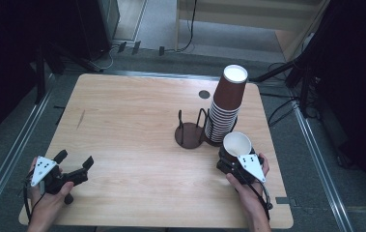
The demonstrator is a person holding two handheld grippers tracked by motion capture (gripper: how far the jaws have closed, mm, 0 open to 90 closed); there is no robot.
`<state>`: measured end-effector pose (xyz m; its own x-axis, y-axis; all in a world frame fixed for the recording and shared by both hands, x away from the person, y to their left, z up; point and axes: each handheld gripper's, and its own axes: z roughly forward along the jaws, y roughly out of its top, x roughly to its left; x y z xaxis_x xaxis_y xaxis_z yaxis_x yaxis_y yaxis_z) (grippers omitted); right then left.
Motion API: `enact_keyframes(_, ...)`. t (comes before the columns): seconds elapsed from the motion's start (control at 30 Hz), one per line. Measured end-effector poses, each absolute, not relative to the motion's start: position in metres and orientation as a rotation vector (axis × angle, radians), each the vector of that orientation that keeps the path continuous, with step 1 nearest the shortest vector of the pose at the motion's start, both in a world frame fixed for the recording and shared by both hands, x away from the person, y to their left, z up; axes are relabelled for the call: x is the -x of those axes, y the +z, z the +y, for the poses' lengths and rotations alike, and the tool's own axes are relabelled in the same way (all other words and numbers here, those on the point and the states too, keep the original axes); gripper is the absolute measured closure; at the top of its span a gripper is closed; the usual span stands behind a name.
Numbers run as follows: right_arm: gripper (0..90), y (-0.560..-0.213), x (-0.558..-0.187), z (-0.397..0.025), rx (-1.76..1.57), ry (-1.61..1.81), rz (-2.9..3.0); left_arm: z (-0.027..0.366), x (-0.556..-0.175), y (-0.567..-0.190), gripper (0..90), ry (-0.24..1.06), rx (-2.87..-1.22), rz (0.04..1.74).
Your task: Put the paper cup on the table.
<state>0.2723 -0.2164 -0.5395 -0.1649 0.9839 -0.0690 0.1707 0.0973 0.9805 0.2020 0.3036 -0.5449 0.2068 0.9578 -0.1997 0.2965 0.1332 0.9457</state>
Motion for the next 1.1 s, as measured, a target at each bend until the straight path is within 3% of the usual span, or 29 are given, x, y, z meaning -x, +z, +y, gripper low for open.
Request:
enact_keyframes(0.63, 0.0, -0.503, -0.239, -0.243, -1.109, 1.270, 1.415, 0.306, -0.202, -0.545, 0.0, 0.769, -1.373, 1.302)
enact_keyframes(1.1, 0.0, -0.501, -0.237, -0.286, -1.215, 1.217, 1.287, 0.310, -0.202, -0.546, 0.0, 0.782, -1.363, 1.319)
